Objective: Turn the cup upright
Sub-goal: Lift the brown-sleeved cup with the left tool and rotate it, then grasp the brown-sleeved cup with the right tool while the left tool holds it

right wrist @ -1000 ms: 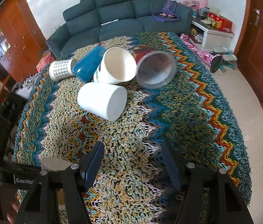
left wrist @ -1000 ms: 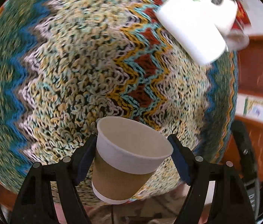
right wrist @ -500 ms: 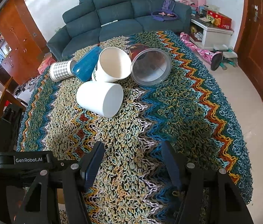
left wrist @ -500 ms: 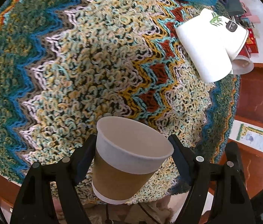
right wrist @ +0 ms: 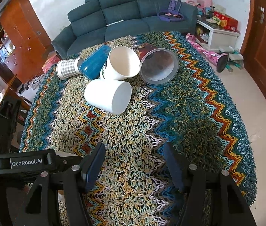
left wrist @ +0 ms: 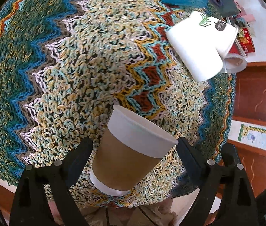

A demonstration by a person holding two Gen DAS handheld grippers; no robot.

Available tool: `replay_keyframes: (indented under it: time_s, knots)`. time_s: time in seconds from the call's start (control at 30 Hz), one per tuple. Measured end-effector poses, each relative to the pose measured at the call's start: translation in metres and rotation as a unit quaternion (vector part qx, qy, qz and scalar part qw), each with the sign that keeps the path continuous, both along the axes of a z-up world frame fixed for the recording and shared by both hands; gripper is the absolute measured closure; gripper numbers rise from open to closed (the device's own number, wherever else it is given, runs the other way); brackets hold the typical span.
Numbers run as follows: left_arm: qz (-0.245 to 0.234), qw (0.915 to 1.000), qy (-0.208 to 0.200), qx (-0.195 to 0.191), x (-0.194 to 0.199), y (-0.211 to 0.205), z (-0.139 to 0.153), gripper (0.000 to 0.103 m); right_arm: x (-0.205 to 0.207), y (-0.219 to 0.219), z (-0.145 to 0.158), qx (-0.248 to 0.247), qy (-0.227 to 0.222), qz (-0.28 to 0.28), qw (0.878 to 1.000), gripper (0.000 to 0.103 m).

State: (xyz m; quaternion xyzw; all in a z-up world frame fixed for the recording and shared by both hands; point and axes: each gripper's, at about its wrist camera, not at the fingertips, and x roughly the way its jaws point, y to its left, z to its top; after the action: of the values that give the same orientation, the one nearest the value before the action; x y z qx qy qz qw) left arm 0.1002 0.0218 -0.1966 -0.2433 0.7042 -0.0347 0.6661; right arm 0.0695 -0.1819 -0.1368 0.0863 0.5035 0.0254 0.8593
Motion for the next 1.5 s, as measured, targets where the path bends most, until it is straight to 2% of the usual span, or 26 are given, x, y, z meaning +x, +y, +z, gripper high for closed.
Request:
replay_keyframes:
  time_s: [0.2,0.4,0.57,0.7,0.8,1.17,1.47,1.5]
  knots:
    - [0.003,0.9999,-0.014,-0.005,-0.001,0.011,0.007,0.011,-0.002,0.001,0.0,0.002,0.002,0.002,1.0,0.038]
    - [-0.014,0.9986,-0.051,0.004,-0.013,0.03,0.032,0.011,-0.005,0.009,-0.001,0.016,0.01,0.016,1.0,0.038]
    - [-0.043,0.9901,-0.116,0.066,-0.038,0.037,0.063,0.011,-0.008,0.017,-0.003,0.045,0.017,0.031,0.998,0.038]
    - [-0.057,0.9782,-0.158,0.123,-0.05,0.036,0.07,0.011,-0.009,0.024,-0.007,0.07,0.028,0.038,0.996,0.038]
    - [-0.065,0.9702,-0.181,0.147,-0.06,0.041,0.074,0.011,-0.009,0.029,-0.01,0.093,0.038,0.041,0.994,0.038]
    - [-0.069,0.9576,-0.228,0.162,-0.081,0.049,0.071,0.011,-0.001,0.053,-0.029,0.155,0.1,0.046,0.982,0.038]
    - [-0.064,0.9623,-0.22,0.146,-0.084,0.061,0.055,0.011,0.011,0.067,-0.044,0.171,0.133,0.045,0.975,0.038]
    - [-0.063,0.9626,-0.22,0.144,-0.084,0.062,0.054,0.011,0.012,0.07,-0.045,0.168,0.135,0.047,0.975,0.036]
